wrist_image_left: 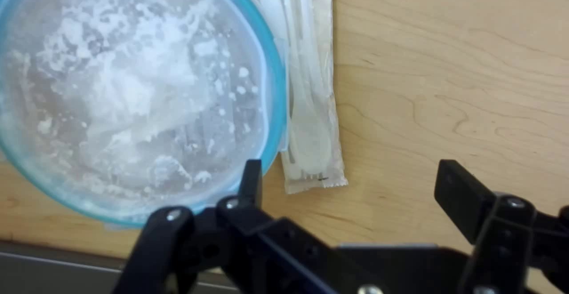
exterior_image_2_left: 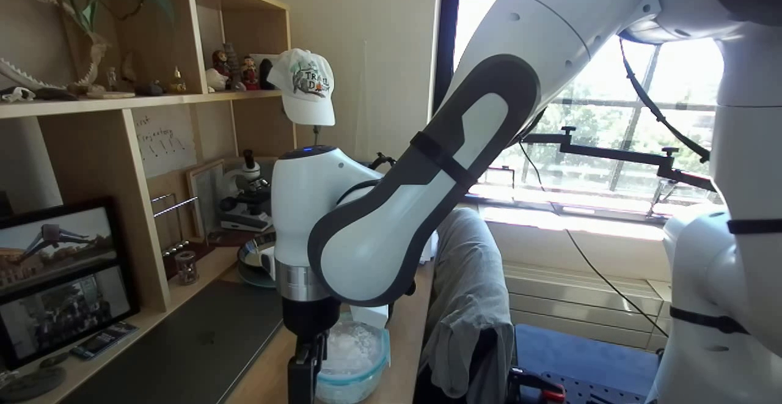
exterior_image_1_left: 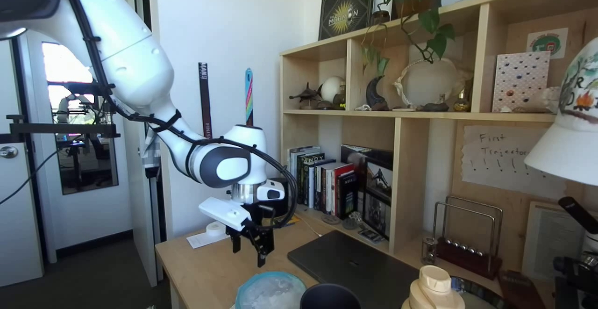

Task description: Move the cup, lunchbox, and plastic to the right

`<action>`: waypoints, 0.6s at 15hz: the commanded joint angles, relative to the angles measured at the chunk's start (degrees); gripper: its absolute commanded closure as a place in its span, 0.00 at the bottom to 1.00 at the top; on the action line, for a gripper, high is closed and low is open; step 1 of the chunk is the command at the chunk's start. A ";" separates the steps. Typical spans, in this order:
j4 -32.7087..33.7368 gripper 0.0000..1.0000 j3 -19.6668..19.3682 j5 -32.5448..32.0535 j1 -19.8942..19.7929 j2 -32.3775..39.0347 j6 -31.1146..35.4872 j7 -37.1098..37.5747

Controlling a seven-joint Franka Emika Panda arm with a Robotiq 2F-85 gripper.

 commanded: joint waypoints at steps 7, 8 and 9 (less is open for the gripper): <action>6.58 0.00 -0.97 -2.54 -0.11 -10.31 -17.68 -8.17; 6.97 0.00 -1.21 -2.74 -0.11 -11.59 -19.15 -8.62; 7.39 0.00 -1.44 -2.80 -0.10 -12.61 -20.50 -9.27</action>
